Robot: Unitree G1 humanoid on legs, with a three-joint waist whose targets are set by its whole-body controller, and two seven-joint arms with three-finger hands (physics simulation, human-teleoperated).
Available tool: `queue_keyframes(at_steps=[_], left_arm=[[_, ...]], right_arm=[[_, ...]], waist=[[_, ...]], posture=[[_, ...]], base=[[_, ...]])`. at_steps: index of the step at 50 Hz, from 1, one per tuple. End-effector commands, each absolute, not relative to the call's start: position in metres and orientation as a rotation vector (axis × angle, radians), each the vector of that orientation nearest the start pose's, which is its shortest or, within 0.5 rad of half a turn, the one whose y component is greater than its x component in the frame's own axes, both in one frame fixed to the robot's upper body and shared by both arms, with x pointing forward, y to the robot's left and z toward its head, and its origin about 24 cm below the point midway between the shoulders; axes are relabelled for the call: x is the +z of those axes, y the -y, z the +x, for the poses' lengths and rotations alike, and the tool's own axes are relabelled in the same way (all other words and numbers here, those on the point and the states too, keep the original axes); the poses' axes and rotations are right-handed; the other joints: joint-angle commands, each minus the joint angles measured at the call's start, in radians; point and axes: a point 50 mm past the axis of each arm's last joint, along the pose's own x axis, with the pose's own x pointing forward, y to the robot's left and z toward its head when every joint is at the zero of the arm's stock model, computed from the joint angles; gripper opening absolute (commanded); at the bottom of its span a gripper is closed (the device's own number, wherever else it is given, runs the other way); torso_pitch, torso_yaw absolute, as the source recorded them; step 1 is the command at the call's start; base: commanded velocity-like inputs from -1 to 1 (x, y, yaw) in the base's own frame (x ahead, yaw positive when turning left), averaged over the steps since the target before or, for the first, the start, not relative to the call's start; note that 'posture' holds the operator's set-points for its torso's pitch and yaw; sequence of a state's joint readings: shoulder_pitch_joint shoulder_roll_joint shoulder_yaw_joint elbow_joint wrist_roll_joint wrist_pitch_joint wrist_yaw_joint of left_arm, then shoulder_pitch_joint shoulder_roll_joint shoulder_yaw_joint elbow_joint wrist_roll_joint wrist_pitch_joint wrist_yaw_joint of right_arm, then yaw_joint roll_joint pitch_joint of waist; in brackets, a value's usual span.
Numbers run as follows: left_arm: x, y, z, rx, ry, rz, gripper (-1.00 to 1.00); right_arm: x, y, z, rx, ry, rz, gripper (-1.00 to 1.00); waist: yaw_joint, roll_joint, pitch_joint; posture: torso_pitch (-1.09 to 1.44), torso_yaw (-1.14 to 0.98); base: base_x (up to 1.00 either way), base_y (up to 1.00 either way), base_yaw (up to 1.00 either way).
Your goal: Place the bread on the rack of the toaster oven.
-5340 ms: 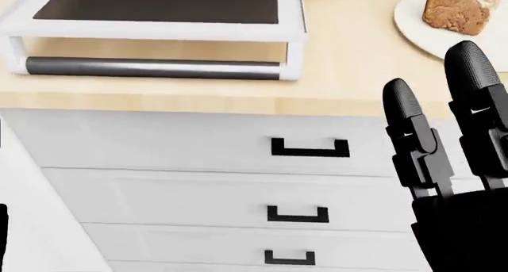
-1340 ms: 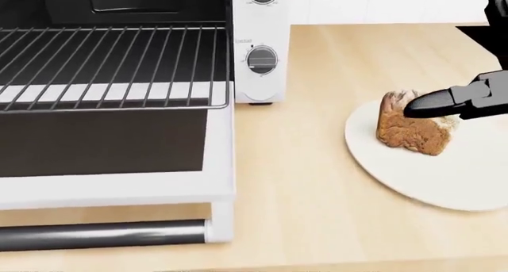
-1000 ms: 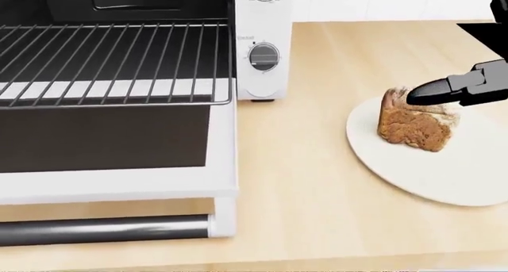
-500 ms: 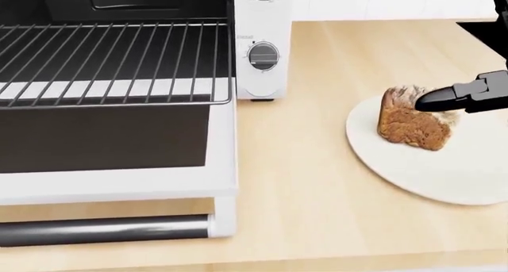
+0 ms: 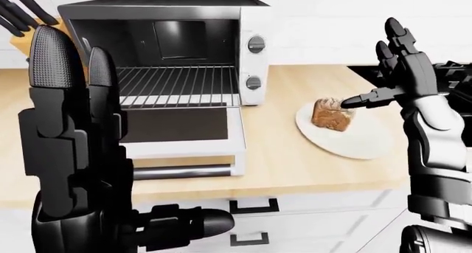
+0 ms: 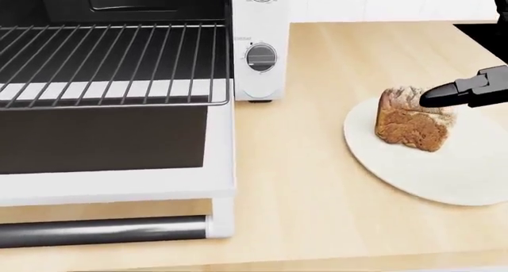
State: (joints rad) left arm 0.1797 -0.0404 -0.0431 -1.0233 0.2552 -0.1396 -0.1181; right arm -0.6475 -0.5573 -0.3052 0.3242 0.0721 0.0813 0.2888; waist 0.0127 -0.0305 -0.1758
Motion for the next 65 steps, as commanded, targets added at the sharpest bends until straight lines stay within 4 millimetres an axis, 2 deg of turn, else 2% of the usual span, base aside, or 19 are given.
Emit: queue_keyframes(at_steps=[1, 19, 27, 65], left_arm=[[0.233, -0.141, 0.133, 0.024, 1.012, 0.268, 1.0], [0.234, -0.142, 0.134, 0.028, 1.011, 0.266, 1.0], [0.234, -0.143, 0.133, 0.03, 1.011, 0.266, 1.0], [0.233, -0.142, 0.133, 0.029, 1.012, 0.268, 1.0]], right_arm=[[0.237, 0.287, 0.337, -0.074, 0.392, -0.369, 1.0], [0.231, 0.283, 0.348, -0.059, 0.372, -0.399, 1.0], [0.221, 0.281, 0.358, -0.051, 0.344, -0.421, 1.0], [0.204, 0.278, 0.377, -0.04, 0.301, -0.49, 1.0]], waist=[[0.0, -0.004, -0.008], [0.002, -0.003, -0.008], [0.001, -0.001, -0.01], [0.004, 0.0, -0.012]], posture=[[-0.2, 0.0], [-0.2, 0.0], [-0.2, 0.0], [-0.2, 0.0]], base=[[0.0, 0.0, 0.0], [0.0, 0.0, 0.0], [0.0, 0.0, 0.0], [0.0, 0.0, 0.0]])
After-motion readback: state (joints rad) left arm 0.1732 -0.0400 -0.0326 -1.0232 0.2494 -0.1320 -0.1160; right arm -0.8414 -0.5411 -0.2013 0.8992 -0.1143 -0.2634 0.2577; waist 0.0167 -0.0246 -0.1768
